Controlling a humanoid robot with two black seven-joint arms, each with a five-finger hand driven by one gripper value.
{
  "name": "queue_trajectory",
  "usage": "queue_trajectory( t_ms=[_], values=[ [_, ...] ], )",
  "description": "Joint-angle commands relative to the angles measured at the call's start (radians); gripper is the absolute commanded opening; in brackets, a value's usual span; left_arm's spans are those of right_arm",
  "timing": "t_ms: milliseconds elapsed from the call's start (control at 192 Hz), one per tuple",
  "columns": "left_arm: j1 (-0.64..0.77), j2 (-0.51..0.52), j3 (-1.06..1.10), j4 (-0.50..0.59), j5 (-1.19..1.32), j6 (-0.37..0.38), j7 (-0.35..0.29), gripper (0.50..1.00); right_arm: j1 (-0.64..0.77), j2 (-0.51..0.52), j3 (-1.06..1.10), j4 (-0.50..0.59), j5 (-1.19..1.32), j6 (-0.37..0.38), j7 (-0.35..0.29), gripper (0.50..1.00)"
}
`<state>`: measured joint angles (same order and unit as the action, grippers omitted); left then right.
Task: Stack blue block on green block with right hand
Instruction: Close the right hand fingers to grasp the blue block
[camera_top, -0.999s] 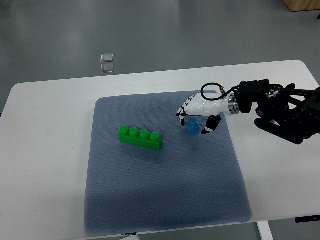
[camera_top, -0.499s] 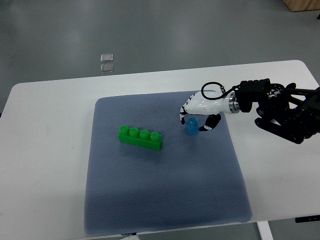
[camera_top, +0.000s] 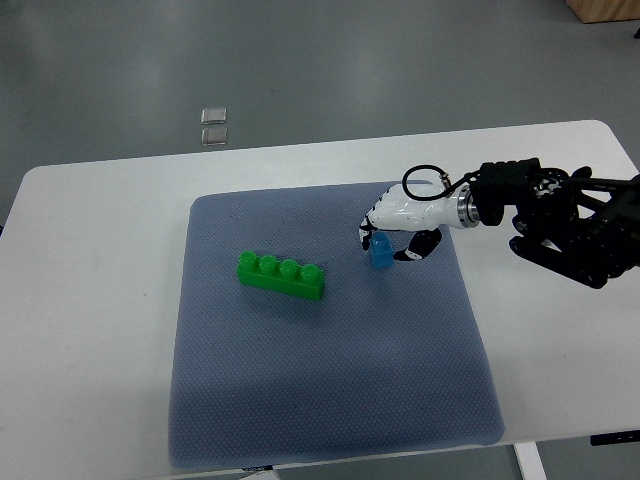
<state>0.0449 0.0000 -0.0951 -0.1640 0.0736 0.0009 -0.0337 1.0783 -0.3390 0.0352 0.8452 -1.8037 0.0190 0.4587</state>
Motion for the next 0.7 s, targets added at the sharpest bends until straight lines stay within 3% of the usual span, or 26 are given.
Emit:
queue_trajectory(
  t_ms=[0,203,281,520,697],
  values=[
    [0.001,0.0,0.0,0.0,0.0,0.001,0.0,1.0,0.0,0.0,0.0,0.0,0.0,-0.001,0.0,0.688],
    [0.001,0.0,0.0,0.0,0.0,0.001,0.0,1.0,0.006,0.0,0.0,0.0,-0.003,0.001,0.0,0.682],
    [0.0,0.0,0.0,0.0,0.0,0.001,0.0,1.0,0.008,0.0,0.0,0.002,-0.005,0.003,0.0,0.644],
    [0.001,0.0,0.0,0.0,0.0,0.001,0.0,1.0,0.002,0.0,0.0,0.003,-0.005,0.003,0.0,0.613],
    [0.0,0.0,0.0,0.0,0.0,0.001,0.0,1.0,0.002,0.0,-0.001,0.003,-0.006,0.006,0.0,0.56]
  ],
)
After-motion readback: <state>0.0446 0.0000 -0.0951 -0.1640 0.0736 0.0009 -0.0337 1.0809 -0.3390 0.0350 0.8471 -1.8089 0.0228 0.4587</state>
